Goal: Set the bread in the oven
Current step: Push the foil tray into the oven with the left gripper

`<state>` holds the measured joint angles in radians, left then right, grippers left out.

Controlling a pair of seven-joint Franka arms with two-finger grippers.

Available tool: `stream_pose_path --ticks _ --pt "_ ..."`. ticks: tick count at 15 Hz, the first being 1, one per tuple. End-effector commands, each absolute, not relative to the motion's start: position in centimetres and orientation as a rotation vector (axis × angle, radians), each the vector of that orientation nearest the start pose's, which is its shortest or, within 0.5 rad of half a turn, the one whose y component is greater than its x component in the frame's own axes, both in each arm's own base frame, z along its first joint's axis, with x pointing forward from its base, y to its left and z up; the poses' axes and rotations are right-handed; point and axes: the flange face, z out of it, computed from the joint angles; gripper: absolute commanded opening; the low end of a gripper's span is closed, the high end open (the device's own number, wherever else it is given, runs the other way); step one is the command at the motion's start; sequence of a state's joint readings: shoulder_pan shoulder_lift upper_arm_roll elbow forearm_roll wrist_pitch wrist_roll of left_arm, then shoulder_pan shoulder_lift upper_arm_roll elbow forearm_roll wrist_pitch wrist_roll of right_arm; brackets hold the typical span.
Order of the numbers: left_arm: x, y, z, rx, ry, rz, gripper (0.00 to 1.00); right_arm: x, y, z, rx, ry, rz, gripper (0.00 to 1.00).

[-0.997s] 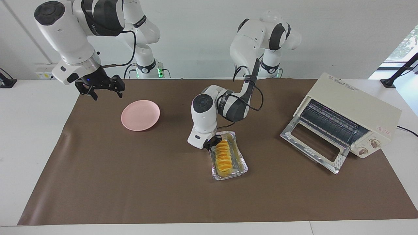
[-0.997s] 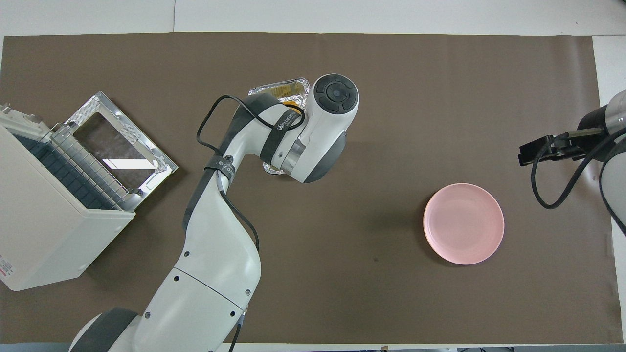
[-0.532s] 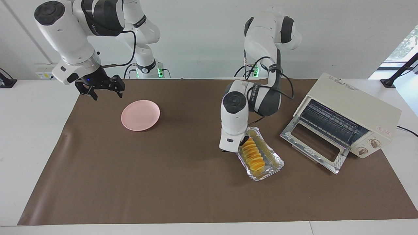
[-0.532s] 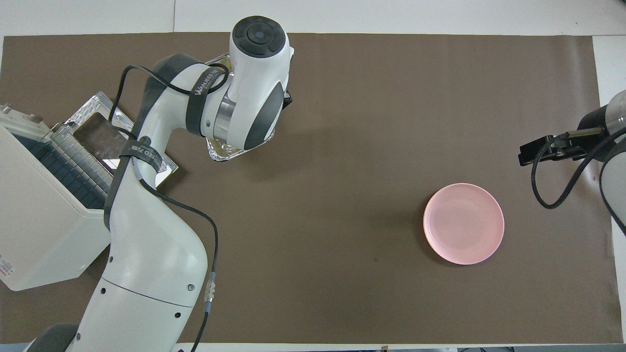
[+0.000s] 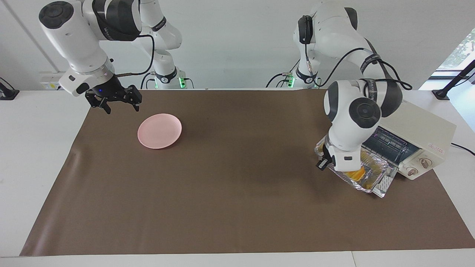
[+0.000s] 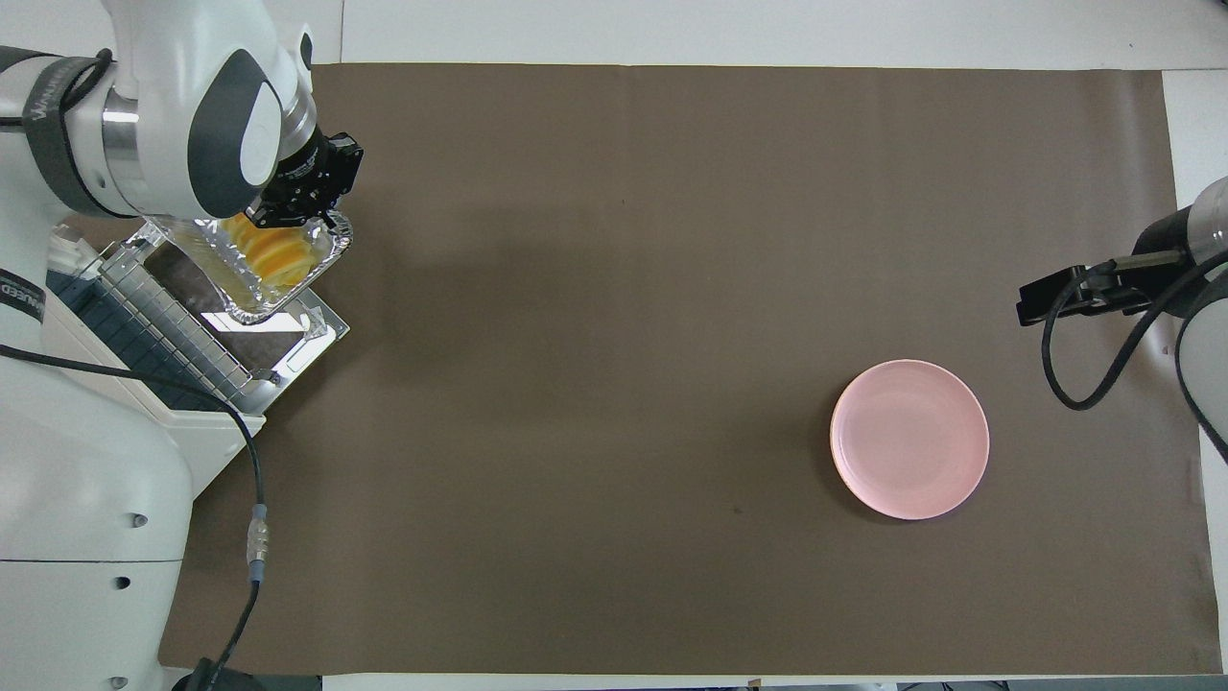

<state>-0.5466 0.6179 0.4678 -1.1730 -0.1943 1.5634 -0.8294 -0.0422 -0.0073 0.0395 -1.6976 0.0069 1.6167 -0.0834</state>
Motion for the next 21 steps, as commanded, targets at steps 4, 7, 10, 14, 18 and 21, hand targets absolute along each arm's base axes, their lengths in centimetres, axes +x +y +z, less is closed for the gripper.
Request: stream_pose_path --ticks 4,7,10,14,18,21 --pt "66.4 -8.7 42.5 -2.691 -1.225 0.261 0.0 54.4 -0.4 57.5 -3.142 -0.151 0.119 1.0" --pt "66.1 -5.8 41.6 -2.631 -1.32 0.253 0.0 54.4 -0.4 57.5 -3.142 -0.151 0.119 1.0" --pt "65.3 -4.3 40.4 -2.623 -1.335 0.245 0.0 54.4 -0.4 57.5 -3.142 -0.151 0.119 1.0" --pt "64.0 -2.4 39.5 -2.592 -1.346 0.234 0.0 54.4 -0.3 57.5 -3.142 -0.153 0.119 1.0" --pt "62.6 -0.4 40.4 -2.614 -1.375 0.245 0.0 54.4 -0.4 57.5 -3.143 -0.151 0.117 1.0" --pt "61.6 0.8 40.4 -2.637 -1.365 0.27 0.0 54.4 -0.4 57.5 -3.143 -0.151 0.117 1.0"
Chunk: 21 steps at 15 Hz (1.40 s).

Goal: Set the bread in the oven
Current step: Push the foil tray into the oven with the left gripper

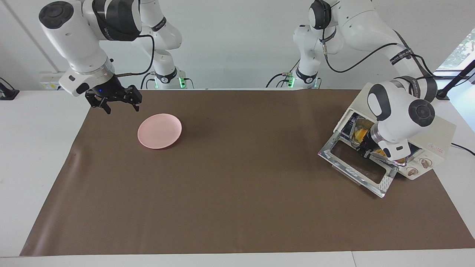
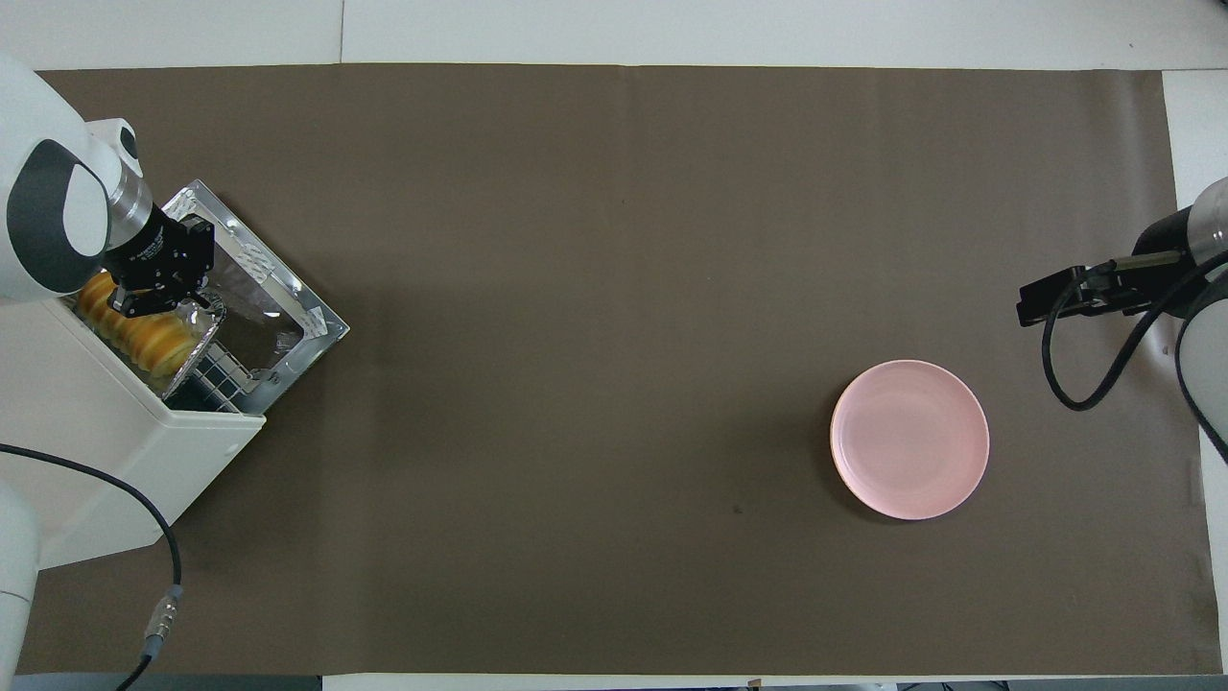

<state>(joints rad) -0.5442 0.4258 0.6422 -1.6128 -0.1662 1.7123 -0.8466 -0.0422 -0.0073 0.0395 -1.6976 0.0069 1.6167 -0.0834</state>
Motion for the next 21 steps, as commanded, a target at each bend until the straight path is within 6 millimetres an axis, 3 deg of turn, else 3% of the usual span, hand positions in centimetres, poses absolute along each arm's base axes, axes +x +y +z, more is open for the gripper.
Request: stream_pose_path --ticks 1,8,15,16,17,18,19,21 --pt "61.4 1.0 40.5 -2.64 -1.37 0.271 0.0 54.4 -0.4 57.5 -3.142 -0.151 0.119 1.0" --pt "59.4 1.2 38.7 -2.681 -1.293 0.336 0.0 54.4 -0.4 57.5 -3.142 -0.151 0.119 1.0" --pt "59.2 1.1 38.7 -2.716 -1.196 0.329 0.0 54.4 -0.4 57.5 -3.143 -0.151 0.117 1.0" --pt "59.2 1.1 38.7 -2.726 -1.178 0.328 0.14 54.4 -0.3 57.5 -3.142 -0.153 0.119 1.0" --pt "59.3 1.4 38.8 -2.724 -1.175 0.322 0.38 54.4 -0.4 57.5 -3.142 -0.151 0.119 1.0" --pt "59.4 1.3 39.0 -2.719 -1.166 0.309 0.84 54.4 -0.3 57.5 -3.142 -0.153 0.119 1.0" --pt "59.6 1.3 39.1 -2.71 -1.15 0.294 1.0 54.4 -0.4 57.4 -3.142 -0.151 0.119 1.0" --pt "60.4 1.0 40.3 -2.718 -1.14 0.248 1.0 54.4 -0.3 57.5 -3.142 -0.153 0.119 1.0"
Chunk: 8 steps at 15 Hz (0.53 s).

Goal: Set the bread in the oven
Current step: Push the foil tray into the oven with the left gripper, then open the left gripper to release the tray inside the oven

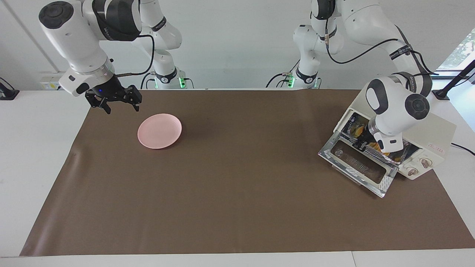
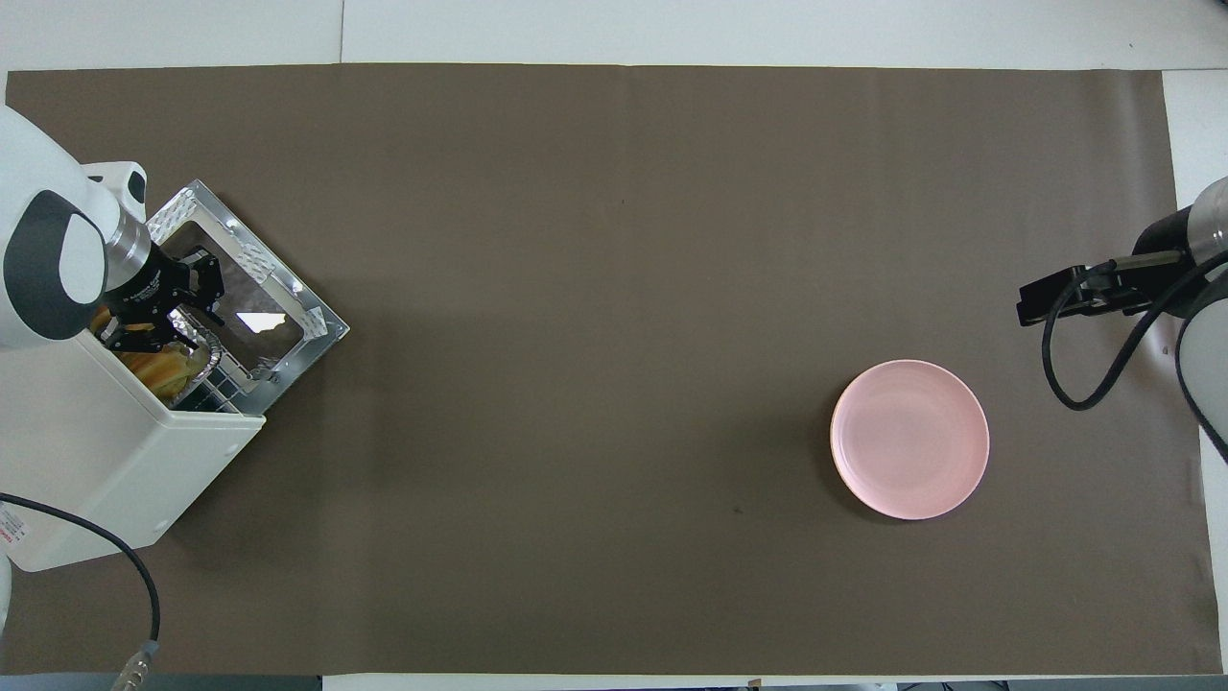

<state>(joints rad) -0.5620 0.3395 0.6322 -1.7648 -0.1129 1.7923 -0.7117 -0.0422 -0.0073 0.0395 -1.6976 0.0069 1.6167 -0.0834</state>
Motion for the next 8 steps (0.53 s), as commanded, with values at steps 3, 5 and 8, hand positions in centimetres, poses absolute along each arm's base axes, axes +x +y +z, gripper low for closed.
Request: stream_pose_path --ticks 3,5,8 --pt "61.3 0.5 41.8 -2.735 -1.131 0.195 1.0 54.4 -0.4 57.5 -3.142 -0.151 0.119 1.0" --pt "62.3 0.0 42.6 -2.753 -1.097 0.147 1.0 54.4 -0.4 57.5 -3.142 -0.151 0.119 1.0" --pt "63.4 -1.5 44.5 -2.815 -0.966 0.099 1.0 54.3 -0.4 57.4 -3.142 -0.151 0.121 1.0"
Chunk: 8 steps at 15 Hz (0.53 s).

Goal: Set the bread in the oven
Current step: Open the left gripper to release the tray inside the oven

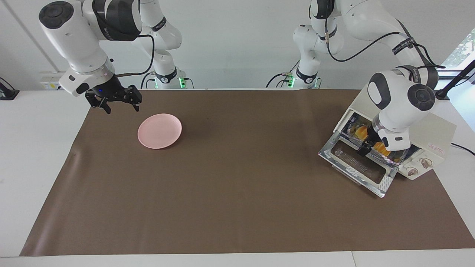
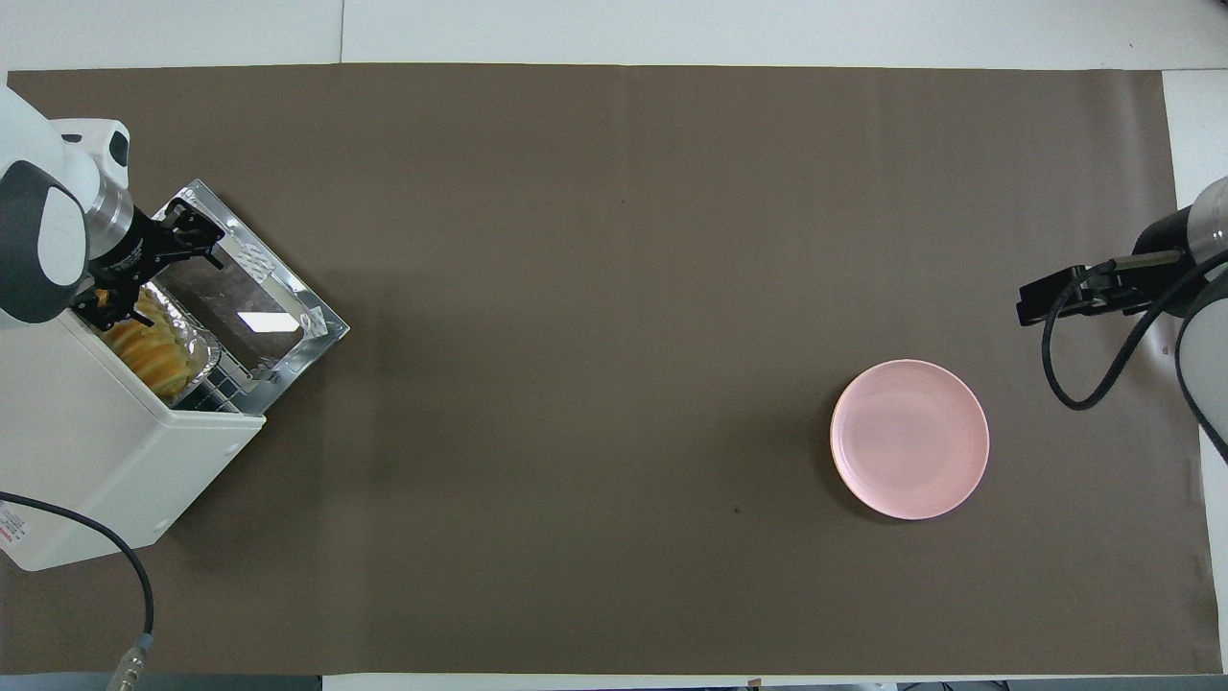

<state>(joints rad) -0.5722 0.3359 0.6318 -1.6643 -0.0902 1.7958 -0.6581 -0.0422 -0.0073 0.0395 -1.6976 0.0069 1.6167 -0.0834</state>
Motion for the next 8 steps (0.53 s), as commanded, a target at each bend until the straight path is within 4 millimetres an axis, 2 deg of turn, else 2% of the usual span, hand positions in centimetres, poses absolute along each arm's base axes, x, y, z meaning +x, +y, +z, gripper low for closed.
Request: stream_pose_path --ticks 1,2,5,8 --pt "63.5 -1.8 45.2 -2.839 -0.919 0.102 1.0 54.4 -0.3 57.5 -3.142 -0.153 0.119 1.0" --pt "63.2 -1.8 46.1 -2.864 -0.871 0.116 1.0 54.4 -0.4 57.5 -3.142 -0.151 0.119 1.0" --pt "60.4 -1.1 50.2 -2.995 -0.592 0.222 1.0 54.4 -0.4 57.5 -3.142 -0.151 0.119 1.0" --pt "58.2 -0.1 53.7 -3.06 -0.515 0.244 1.0 54.4 -0.4 57.5 -3.142 -0.151 0.119 1.0"
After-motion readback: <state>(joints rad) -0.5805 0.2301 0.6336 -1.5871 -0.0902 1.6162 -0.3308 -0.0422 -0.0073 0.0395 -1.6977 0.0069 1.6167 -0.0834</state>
